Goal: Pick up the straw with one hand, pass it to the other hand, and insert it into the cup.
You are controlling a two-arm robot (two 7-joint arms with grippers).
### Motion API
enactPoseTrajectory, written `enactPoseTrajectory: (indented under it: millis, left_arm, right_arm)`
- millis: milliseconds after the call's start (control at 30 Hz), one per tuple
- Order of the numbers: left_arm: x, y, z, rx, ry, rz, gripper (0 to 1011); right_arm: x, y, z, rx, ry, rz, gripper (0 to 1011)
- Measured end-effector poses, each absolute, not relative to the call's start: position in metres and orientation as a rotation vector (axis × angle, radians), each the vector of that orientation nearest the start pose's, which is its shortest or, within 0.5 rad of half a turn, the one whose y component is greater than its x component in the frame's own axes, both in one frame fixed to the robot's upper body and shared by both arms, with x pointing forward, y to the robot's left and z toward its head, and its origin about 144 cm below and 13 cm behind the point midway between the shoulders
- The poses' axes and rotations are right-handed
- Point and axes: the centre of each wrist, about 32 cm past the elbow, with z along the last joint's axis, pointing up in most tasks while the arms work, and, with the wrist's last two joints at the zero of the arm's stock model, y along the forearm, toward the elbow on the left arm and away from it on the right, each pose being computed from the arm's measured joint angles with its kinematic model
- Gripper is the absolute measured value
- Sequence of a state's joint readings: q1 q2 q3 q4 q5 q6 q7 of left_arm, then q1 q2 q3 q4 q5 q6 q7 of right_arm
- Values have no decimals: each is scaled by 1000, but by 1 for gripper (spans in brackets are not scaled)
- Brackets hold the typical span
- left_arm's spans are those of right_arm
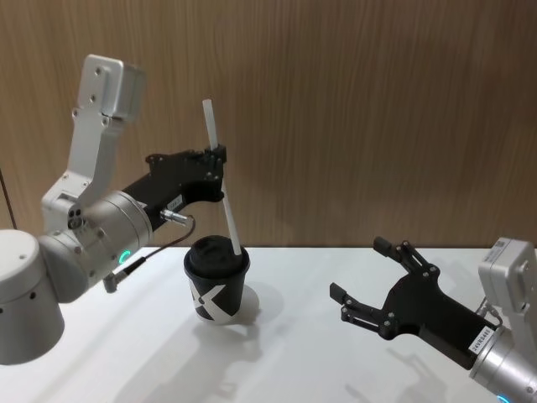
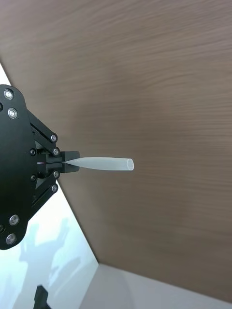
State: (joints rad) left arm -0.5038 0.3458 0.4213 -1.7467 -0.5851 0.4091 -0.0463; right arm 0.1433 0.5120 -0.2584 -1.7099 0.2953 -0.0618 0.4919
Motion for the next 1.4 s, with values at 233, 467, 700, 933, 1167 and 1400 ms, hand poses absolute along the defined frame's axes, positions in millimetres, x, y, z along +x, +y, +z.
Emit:
enactPoseTrajectory:
  millis: [233,467,700,933,1167,1400]
  left_arm:
    - [524,184,1345,-45,-48,1024,11]
    - [525,182,1345,-23,-53,1028,11]
    - [526,181,1342,-6,-55,1028,11]
    - [527,180,1340,12,-69,1034,11]
    - [527,178,1338,23,-91,1046,11]
    - [529,177,1336,28,-106,1055,11]
  right_arm:
    - [481,-279,1227,-63,-311,-786,1001]
    - [481,-279,1227,-63,-311,-786,1001]
    - [481,-279,1227,-63,-311,-786,1001]
    - [481,-279,1227,-63,-311,-786,1001]
    - [481,-279,1227,-63,-311,-786,1001]
    - [481,-279,1227,-63,-311,-786,1001]
